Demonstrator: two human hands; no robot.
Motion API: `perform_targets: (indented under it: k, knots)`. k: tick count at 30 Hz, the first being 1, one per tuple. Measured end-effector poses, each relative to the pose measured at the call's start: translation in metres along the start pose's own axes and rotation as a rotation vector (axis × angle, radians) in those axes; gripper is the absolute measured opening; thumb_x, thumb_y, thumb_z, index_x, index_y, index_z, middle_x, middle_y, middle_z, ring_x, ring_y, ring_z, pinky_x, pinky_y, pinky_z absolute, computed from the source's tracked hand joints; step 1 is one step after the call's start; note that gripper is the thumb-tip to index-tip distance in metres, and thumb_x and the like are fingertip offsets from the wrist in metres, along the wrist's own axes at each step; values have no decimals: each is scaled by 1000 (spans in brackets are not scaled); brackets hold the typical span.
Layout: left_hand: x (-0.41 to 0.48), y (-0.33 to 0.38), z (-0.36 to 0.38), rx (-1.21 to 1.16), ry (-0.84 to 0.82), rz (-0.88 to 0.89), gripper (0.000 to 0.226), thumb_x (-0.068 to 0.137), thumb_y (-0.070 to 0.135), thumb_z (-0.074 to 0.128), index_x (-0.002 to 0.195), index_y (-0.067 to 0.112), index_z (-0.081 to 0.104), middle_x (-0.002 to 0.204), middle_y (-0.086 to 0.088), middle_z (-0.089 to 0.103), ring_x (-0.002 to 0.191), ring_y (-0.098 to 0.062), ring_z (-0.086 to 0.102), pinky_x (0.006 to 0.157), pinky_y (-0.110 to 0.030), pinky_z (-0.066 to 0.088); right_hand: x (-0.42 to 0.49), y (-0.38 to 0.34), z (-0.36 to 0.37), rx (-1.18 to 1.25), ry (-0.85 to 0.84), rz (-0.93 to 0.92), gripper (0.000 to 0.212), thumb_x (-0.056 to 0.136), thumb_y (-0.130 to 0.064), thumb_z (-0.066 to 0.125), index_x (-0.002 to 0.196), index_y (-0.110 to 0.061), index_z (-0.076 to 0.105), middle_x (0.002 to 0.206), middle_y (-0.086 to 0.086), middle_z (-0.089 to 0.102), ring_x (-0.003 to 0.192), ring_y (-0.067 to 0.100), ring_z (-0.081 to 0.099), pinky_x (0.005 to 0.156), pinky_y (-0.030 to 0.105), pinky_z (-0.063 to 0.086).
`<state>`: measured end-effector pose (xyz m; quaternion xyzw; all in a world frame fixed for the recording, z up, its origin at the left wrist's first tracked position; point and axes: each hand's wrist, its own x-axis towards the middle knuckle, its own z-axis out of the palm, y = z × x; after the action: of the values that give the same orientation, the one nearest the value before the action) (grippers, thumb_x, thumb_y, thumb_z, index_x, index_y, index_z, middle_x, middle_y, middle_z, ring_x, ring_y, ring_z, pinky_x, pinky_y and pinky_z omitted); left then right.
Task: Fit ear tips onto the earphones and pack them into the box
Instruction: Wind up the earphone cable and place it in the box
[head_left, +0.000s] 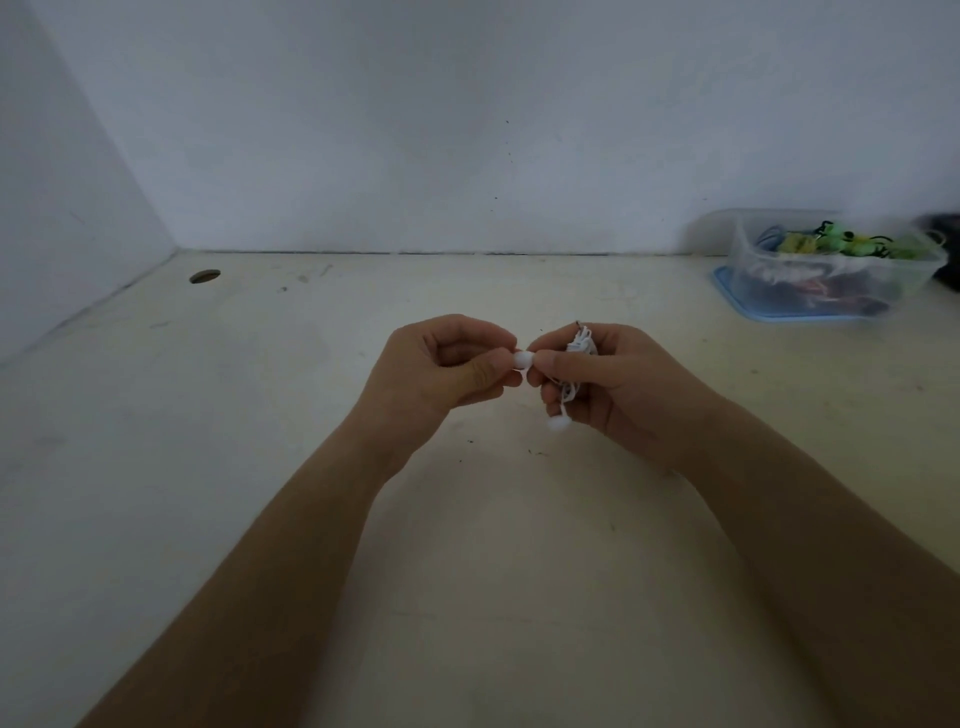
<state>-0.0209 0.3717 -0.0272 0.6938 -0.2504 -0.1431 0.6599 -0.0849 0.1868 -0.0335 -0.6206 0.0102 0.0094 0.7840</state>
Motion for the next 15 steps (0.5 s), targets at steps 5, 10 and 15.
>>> perform_targets:
  k: [5, 10, 15]
  knots:
    - [-3, 1, 8, 90, -79, -44, 23, 81, 13, 76, 100, 5, 67, 90, -10, 75, 79, -22, 72, 73, -30, 59, 2, 2, 6, 267, 76, -3, 31, 78, -11, 66, 106, 3, 63, 78, 12, 64, 65, 18, 62, 57, 25, 56]
    - [-5, 0, 12, 171, -123, -63, 23, 75, 7, 83, 91, 4, 67, 85, -7, 74, 76, -22, 72, 72, -27, 58, 4, 8, 11, 382, 157, -30, 28, 79, -11, 67, 104, 2, 66, 76, 12, 64, 63, 20, 62, 56, 26, 55]
    - [-5, -2, 17, 97, -86, -26, 16, 78, 3, 79, 85, 2, 65, 82, -15, 73, 70, -23, 72, 70, -30, 59, 8, 11, 13, 457, 210, -34, 14, 95, -4, 56, 104, 4, 63, 78, 14, 63, 65, 20, 63, 57, 29, 53]
